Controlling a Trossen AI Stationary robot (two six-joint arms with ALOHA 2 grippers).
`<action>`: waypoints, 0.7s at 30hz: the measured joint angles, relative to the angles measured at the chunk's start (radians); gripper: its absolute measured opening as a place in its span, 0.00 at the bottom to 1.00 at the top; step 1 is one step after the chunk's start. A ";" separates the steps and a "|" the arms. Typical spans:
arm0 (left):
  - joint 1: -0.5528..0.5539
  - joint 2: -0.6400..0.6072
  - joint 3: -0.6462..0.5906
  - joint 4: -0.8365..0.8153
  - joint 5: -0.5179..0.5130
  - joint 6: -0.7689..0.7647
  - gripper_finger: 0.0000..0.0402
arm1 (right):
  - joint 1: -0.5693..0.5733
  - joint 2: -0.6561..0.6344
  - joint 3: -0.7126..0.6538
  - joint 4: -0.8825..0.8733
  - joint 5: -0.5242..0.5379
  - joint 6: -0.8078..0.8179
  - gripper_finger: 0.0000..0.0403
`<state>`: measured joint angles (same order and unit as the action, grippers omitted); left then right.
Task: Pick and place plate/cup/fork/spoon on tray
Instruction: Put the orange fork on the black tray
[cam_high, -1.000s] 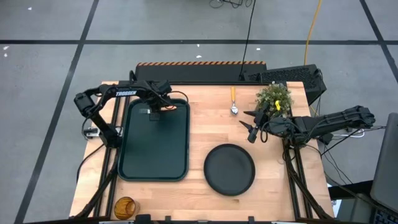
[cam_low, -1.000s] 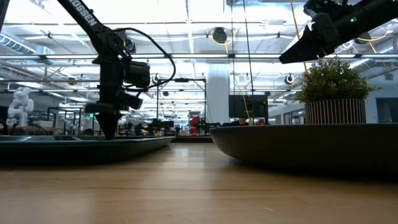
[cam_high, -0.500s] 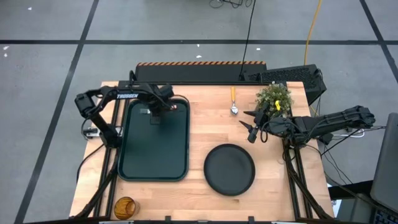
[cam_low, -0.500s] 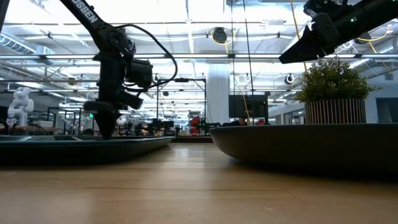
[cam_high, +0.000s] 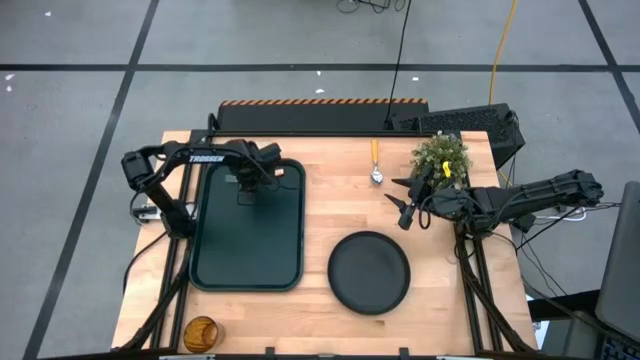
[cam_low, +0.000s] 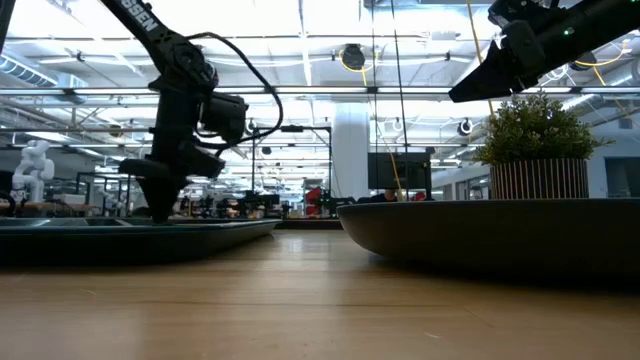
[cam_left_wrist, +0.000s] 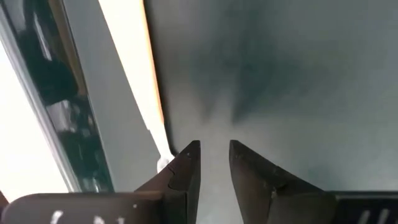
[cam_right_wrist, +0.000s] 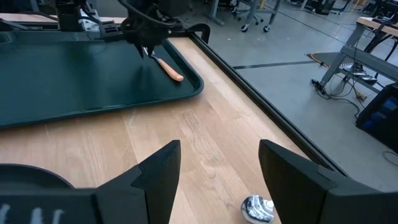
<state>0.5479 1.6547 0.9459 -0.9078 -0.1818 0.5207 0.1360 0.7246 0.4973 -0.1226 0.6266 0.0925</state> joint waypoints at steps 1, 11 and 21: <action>0.006 0.000 0.000 -0.017 -0.001 -0.003 0.22 | 0.000 0.000 0.000 0.000 0.000 0.000 0.53; 0.045 0.000 0.000 -0.074 0.075 -0.023 0.22 | 0.000 0.000 0.000 0.000 0.000 0.000 0.53; 0.111 0.000 0.000 -0.140 0.085 -0.027 0.22 | 0.001 0.000 0.000 -0.001 0.000 0.000 0.53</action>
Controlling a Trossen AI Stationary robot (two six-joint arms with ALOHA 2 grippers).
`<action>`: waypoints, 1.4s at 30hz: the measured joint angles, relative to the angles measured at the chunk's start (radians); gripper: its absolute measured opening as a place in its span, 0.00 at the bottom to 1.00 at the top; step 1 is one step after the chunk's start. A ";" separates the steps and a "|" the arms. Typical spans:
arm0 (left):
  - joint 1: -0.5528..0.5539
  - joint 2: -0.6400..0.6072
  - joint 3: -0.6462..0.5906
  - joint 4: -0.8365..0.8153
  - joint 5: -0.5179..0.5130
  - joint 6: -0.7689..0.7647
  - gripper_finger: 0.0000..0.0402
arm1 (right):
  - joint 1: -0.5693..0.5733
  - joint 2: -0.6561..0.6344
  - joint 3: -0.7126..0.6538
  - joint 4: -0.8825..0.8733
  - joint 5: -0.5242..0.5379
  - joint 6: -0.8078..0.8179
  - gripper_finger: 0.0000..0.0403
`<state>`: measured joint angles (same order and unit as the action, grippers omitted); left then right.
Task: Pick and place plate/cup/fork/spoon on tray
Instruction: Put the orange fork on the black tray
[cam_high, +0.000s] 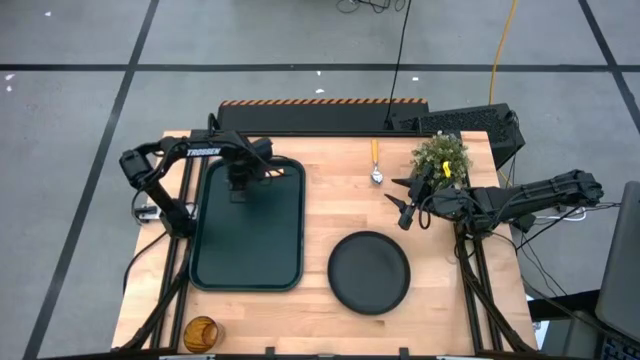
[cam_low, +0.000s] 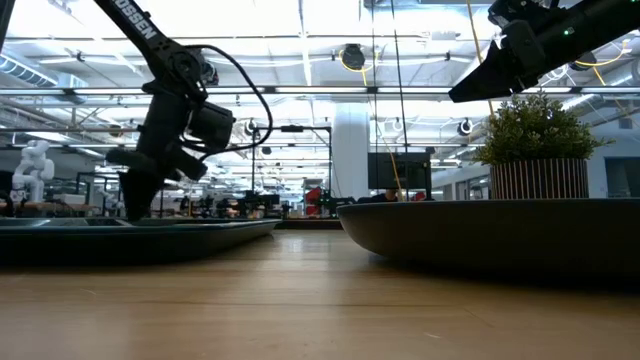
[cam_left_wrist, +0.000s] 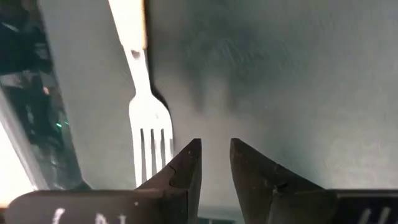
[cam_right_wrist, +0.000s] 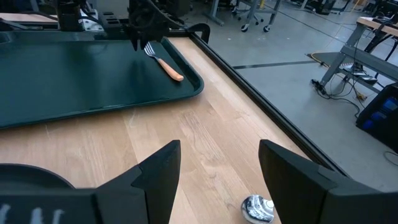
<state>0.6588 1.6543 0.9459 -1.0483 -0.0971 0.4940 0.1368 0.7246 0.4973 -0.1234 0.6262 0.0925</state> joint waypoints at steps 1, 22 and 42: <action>0.004 0.000 0.000 -0.011 0.001 0.000 0.22 | 0.000 0.000 0.000 0.000 0.000 0.000 0.53; 0.015 0.000 -0.103 0.077 -0.088 0.021 0.22 | 0.000 0.000 0.000 0.000 -0.001 0.000 0.53; 0.015 0.000 -0.103 0.055 -0.176 0.025 0.22 | 0.000 0.000 0.000 0.000 -0.001 0.000 0.53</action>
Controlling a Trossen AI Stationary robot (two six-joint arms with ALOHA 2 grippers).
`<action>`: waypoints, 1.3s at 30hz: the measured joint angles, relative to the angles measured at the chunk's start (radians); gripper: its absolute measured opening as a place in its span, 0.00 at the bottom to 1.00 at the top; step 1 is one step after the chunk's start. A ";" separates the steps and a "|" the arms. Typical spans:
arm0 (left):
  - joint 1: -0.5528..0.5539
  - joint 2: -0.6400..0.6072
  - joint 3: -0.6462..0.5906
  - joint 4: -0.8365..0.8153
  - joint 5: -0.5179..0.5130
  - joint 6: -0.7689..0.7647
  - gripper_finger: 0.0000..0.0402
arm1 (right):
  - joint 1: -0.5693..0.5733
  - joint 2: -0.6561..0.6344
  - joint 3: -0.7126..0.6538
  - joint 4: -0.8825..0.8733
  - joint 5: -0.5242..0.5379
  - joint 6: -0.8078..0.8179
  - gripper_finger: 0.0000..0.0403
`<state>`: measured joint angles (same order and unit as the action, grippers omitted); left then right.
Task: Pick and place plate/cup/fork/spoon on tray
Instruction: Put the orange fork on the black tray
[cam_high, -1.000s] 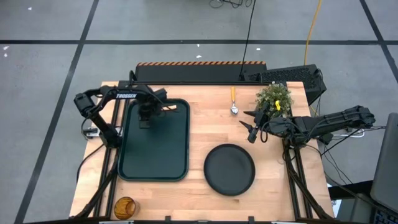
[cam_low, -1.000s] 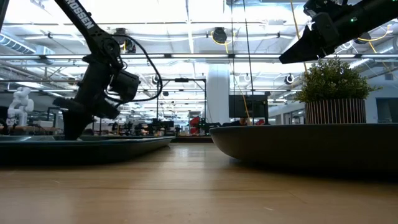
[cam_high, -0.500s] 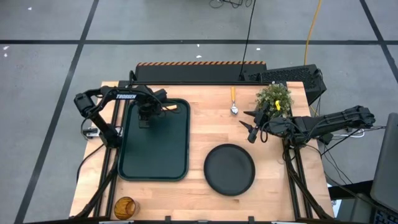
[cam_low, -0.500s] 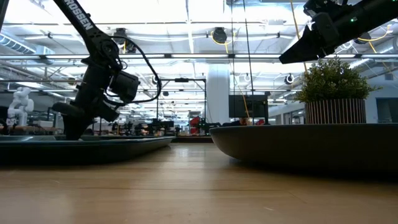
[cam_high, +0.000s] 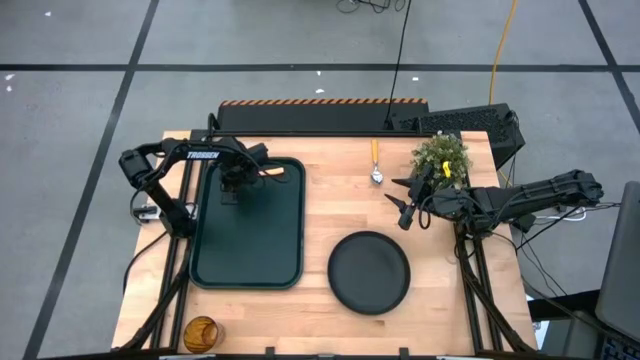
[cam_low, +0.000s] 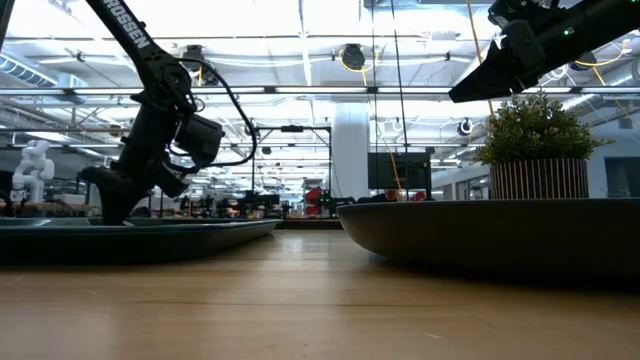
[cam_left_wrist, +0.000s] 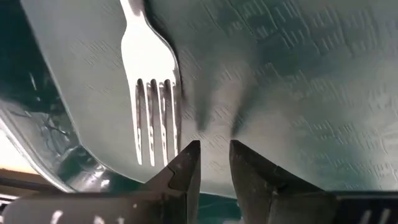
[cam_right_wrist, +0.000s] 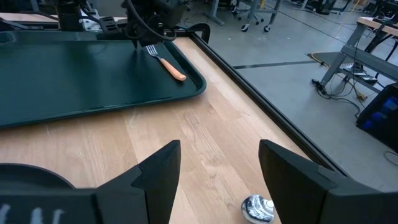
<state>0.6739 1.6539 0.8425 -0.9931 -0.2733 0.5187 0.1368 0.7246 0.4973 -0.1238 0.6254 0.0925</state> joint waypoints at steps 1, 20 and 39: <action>0.000 0.000 0.000 0.002 0.000 0.004 0.22 | 0.000 0.000 0.000 0.000 0.000 0.000 0.53; 0.000 0.000 0.000 0.015 -0.069 0.020 0.22 | 0.000 0.000 0.000 0.000 0.000 0.000 0.53; 0.027 0.000 0.000 0.048 -0.117 0.017 0.22 | 0.000 0.000 0.000 0.000 0.000 0.000 0.53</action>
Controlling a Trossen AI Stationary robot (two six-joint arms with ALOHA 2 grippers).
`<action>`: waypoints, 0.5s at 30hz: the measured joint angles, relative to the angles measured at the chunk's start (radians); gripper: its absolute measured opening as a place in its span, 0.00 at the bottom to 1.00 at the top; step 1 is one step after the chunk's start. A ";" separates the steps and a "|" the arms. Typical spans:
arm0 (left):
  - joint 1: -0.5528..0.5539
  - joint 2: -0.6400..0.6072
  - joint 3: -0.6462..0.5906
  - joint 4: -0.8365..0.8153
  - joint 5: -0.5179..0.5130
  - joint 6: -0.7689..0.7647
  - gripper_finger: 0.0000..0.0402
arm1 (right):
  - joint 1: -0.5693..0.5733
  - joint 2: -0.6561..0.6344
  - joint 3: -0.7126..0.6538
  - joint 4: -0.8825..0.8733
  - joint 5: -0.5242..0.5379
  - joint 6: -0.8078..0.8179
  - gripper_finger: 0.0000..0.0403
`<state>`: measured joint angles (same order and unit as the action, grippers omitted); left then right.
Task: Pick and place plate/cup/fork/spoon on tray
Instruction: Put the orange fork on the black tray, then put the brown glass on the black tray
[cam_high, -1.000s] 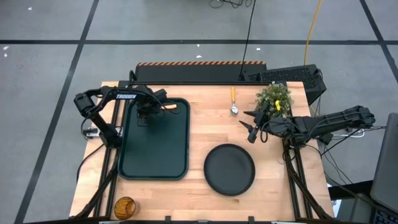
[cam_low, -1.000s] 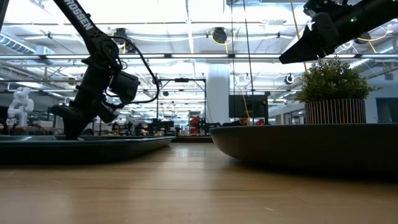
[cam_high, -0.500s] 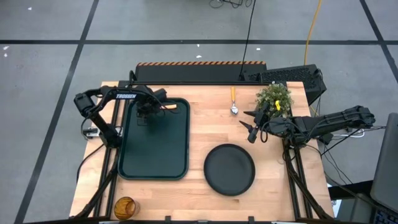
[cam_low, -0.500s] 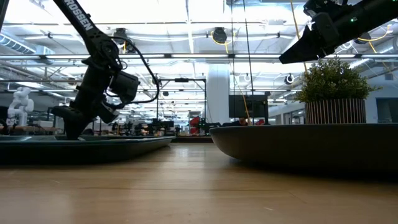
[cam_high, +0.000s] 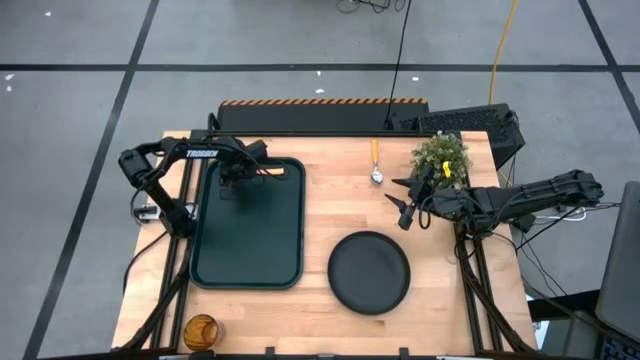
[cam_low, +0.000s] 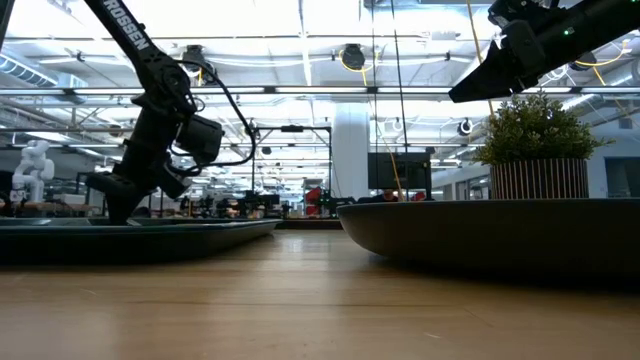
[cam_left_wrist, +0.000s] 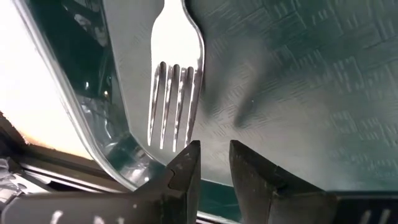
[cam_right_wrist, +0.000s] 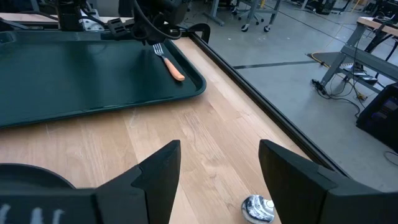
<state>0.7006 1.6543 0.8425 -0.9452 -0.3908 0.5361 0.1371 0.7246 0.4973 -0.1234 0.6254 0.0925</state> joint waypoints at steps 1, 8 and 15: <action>0.000 0.000 0.000 0.000 0.000 -0.006 0.22 | 0.000 0.000 0.000 0.000 0.000 0.000 0.53; -0.043 0.000 0.015 -0.037 0.012 -0.160 0.22 | 0.000 0.000 0.000 0.000 0.000 0.000 0.53; -0.134 0.000 0.094 -0.102 0.110 -0.327 0.22 | 0.000 0.000 0.000 0.000 0.000 0.000 0.53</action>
<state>0.5669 1.6547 0.9370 -1.0471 -0.2813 0.2092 0.1371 0.7246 0.4973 -0.1234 0.6254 0.0925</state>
